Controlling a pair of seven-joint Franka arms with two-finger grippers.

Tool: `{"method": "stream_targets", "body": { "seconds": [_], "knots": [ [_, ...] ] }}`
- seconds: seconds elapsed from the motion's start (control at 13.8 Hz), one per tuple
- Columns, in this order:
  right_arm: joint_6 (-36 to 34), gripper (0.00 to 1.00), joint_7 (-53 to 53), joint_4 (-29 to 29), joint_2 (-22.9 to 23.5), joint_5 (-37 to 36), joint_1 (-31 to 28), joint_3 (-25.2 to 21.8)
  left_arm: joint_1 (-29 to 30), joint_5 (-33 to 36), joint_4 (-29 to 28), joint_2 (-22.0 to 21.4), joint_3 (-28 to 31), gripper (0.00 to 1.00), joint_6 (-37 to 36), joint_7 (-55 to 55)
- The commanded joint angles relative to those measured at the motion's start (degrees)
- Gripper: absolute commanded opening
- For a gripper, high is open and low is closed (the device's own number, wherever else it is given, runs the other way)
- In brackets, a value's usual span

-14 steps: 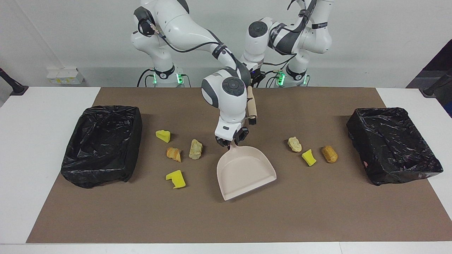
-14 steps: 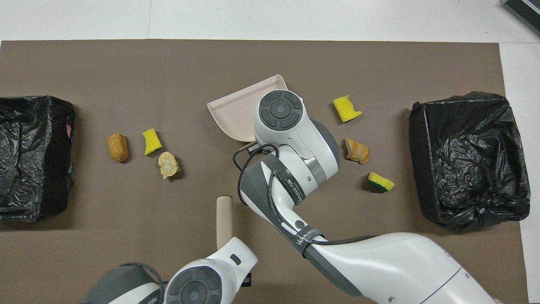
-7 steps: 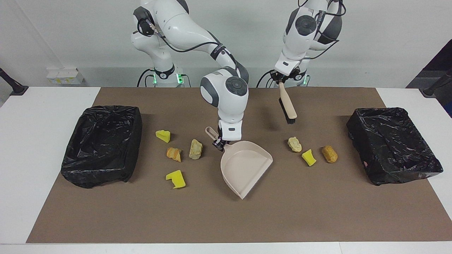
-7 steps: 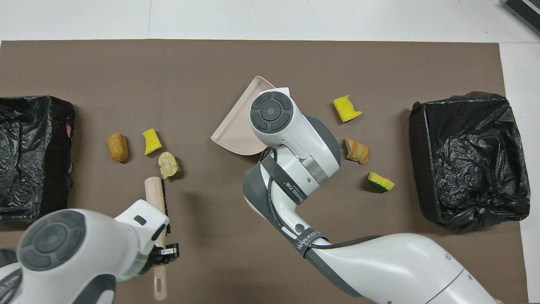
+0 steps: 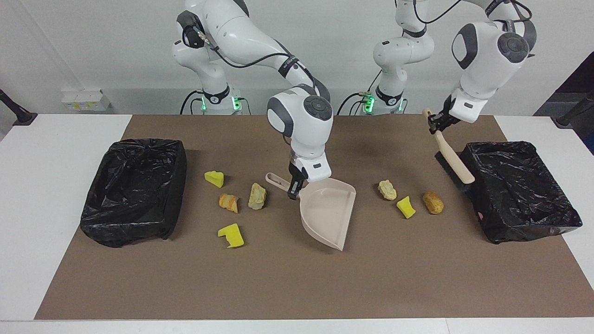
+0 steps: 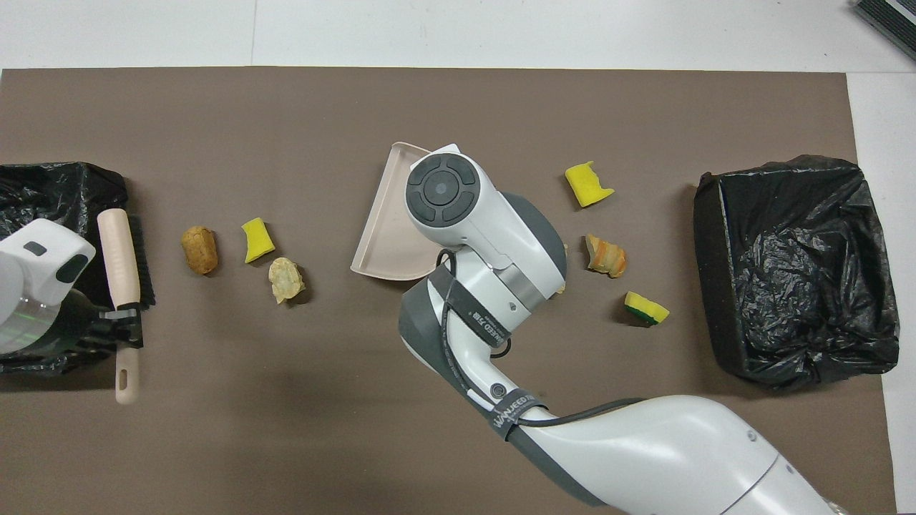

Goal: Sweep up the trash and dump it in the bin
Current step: 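Place the dustpan near the trash while the left gripper grasps the brush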

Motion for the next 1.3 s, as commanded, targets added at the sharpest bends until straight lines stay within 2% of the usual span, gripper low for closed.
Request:
{"method": "stream_targets", "body": {
  "seconds": [0.0, 0.22, 0.43, 0.58, 0.72, 1.23],
  "knots": [
    [-3.15, 0.00, -6.02, 7.59, 5.20, -1.32, -0.26, 0.98, 1.70, 2.21, 1.40, 4.54, -0.91, 0.00, 4.73, 5.56],
    [-3.16, 0.00, -12.62, 7.86, 7.12, -2.37, 0.26, 0.90, 4.07, 2.21, -0.71, 7.70, -0.91, 0.00, 8.34, 13.31],
    [-2.99, 0.00, -19.73, 8.65, 8.01, -3.96, 0.36, 1.42, 6.71, 2.21, -1.85, 7.98, -1.00, 0.00, 10.28, 16.83],
    [-3.25, 0.00, -20.54, 8.30, 7.92, -4.13, 0.44, 1.42, 6.72, 2.04, -5.00, 7.27, -1.00, 0.00, 11.16, 16.49],
    [-2.63, 0.00, -20.98, 7.86, 7.92, -4.48, 0.53, 1.42, 5.75, 1.51, -7.21, 7.01, -1.17, 0.00, 13.09, 14.56],
    [-1.58, 0.00, -20.63, 7.51, 7.75, -4.04, 1.23, 1.51, -4.34, -5.25, -7.39, 7.18, -1.17, 0.00, 13.54, 7.18]
  ]
}}
